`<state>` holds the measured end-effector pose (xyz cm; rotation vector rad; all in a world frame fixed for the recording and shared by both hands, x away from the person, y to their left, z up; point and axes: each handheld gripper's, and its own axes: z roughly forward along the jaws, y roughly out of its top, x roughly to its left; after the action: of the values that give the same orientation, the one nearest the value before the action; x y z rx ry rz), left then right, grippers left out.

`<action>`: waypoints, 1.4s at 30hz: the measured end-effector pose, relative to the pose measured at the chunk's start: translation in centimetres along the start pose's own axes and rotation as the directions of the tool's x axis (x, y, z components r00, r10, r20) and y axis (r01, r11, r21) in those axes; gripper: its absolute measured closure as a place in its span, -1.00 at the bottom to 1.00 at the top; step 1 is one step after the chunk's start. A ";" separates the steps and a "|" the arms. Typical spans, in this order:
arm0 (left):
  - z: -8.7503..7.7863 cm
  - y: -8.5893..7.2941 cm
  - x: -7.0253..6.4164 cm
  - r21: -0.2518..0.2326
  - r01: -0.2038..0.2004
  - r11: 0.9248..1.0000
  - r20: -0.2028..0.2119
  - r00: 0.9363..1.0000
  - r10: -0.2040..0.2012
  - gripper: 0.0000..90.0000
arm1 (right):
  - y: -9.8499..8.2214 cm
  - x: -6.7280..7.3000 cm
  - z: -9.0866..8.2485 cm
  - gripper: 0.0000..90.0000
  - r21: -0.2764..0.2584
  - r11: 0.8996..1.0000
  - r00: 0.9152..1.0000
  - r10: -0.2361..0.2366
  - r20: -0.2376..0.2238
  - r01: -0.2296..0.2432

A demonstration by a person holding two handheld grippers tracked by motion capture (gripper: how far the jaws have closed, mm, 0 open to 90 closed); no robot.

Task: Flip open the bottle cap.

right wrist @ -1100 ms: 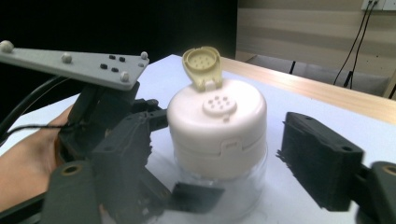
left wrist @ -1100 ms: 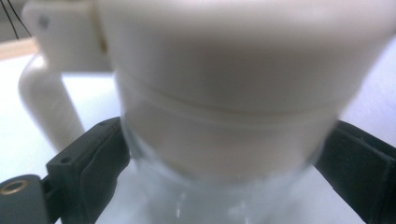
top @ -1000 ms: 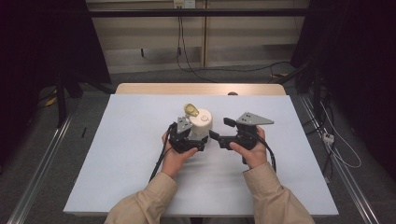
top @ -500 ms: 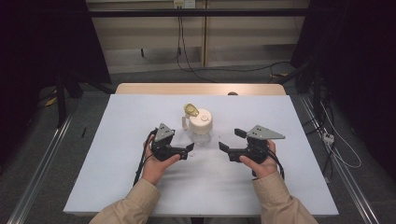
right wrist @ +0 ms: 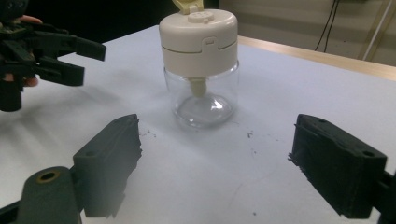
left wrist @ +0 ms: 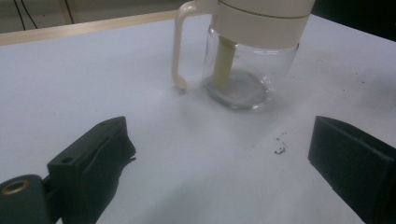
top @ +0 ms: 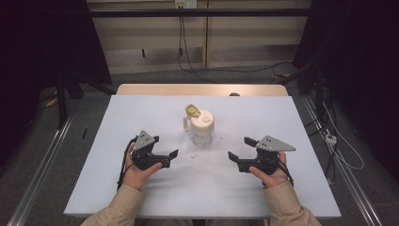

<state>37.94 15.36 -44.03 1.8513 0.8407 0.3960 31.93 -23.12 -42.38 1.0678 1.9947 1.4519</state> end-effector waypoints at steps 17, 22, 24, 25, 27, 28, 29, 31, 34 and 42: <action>-3.3 -0.9 1.9 -0.019 0.013 1.000 -0.020 1.000 -0.013 -0.88 | -2.2 -0.3 -2.1 -0.67 0.028 0.999 0.999 0.027 0.020 -0.028; -3.8 -1.1 2.1 -0.021 0.022 1.000 -0.020 1.000 -0.022 -0.87 | -2.6 -0.6 -2.6 -0.67 0.036 0.999 0.999 0.018 0.032 -0.019; -3.9 -1.2 2.1 -0.020 0.020 1.000 -0.015 1.000 -0.020 -0.87 | -2.9 -0.9 -2.8 -0.67 0.031 0.999 0.999 0.028 0.033 -0.029; -4.0 -1.2 2.1 -0.020 0.019 1.000 -0.015 1.000 -0.019 -0.87 | -3.0 -0.9 -3.0 -0.67 0.034 0.999 0.999 0.033 0.034 -0.034; -4.1 -1.3 2.2 -0.018 0.020 1.000 -0.013 1.000 -0.021 -0.87 | -3.2 -1.0 -3.2 -0.67 0.036 0.999 0.999 0.029 0.039 -0.031; -4.1 -1.4 2.3 -0.017 0.018 1.000 -0.013 1.000 -0.018 -0.87 | -3.3 -1.1 -3.3 -0.67 0.035 0.999 0.999 0.028 0.042 -0.030; -4.2 -1.4 2.3 -0.017 0.018 1.000 -0.014 1.000 -0.018 -0.87 | -3.3 -1.1 -3.5 -0.67 0.034 0.999 0.999 0.029 0.042 -0.031; -4.4 -1.5 2.4 -0.018 0.015 1.000 -0.016 1.000 -0.016 -0.87 | -3.4 -1.2 -3.6 -0.67 0.035 0.999 0.999 0.022 0.047 -0.024; -4.8 -1.6 2.6 -0.018 0.013 1.000 -0.024 1.000 -0.014 -0.87 | -3.6 -1.2 -3.8 -0.67 0.044 0.999 0.999 0.016 0.050 -0.018; -5.7 -1.9 3.0 -0.023 0.017 1.000 -0.032 0.999 -0.018 -0.87 | -3.8 -1.3 -4.1 -0.67 0.044 0.999 0.998 0.011 0.057 -0.013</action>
<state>35.89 21.75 -43.66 1.8195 0.8704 0.4238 28.50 -27.15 -44.64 1.1287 1.9921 1.3740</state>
